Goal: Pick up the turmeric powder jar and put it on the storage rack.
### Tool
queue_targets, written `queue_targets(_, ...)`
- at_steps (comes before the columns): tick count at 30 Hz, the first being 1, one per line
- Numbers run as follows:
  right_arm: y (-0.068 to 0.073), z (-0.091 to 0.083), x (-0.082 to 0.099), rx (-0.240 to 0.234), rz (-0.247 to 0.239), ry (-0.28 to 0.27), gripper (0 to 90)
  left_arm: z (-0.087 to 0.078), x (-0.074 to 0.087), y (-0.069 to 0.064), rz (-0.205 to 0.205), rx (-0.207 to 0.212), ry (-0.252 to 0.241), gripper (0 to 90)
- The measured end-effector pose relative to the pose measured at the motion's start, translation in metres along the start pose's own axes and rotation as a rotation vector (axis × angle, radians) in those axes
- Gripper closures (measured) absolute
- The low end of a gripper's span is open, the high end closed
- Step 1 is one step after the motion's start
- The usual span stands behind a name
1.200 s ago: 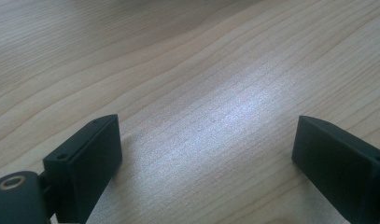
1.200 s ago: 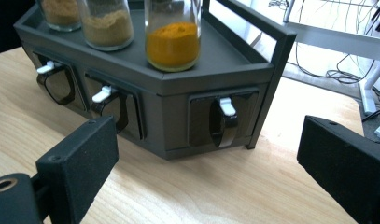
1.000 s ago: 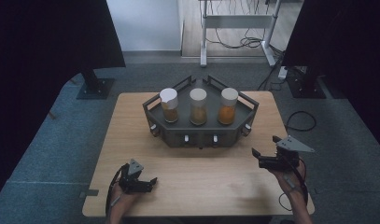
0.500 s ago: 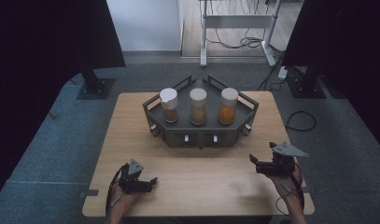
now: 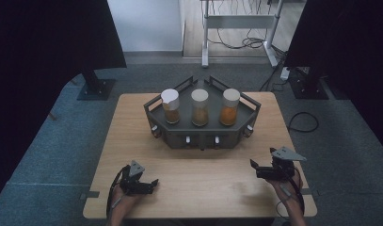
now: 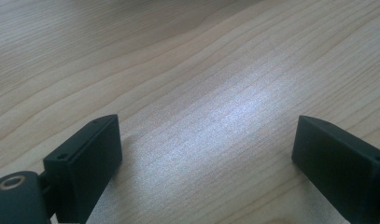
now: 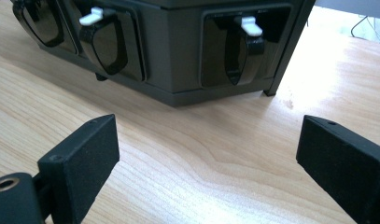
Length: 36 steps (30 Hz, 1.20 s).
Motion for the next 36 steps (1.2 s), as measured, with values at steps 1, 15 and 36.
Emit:
queue_targets(1, 0.000, 0.001, 0.002, 0.000, 0.001, 0.005, 5.3, 0.000, 0.000, 0.000, 0.000, 0.000, 0.000, 7.8)
queue_targets(15, 0.001, 0.010, 0.017, 0.007, 0.006, 0.052, 5.5, 0.000, 0.000, 0.000, 0.000, 0.000, 0.000, 7.8)
queue_targets(36, 0.000, 0.022, 0.039, 0.018, 0.018, 0.132, 5.6, 0.000, 0.000, 0.000, 0.000, 0.000, 0.000, 7.8)
Point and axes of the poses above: each handheld gripper's, and its own axes: z roughly forward along the jaws, x roughly out of its underside, y roughly to its left, the point moved 10 cm from there along z, roughly forward along the jaws, and after that the axes turned 5 degrees about -y, right-handed, at the moved point
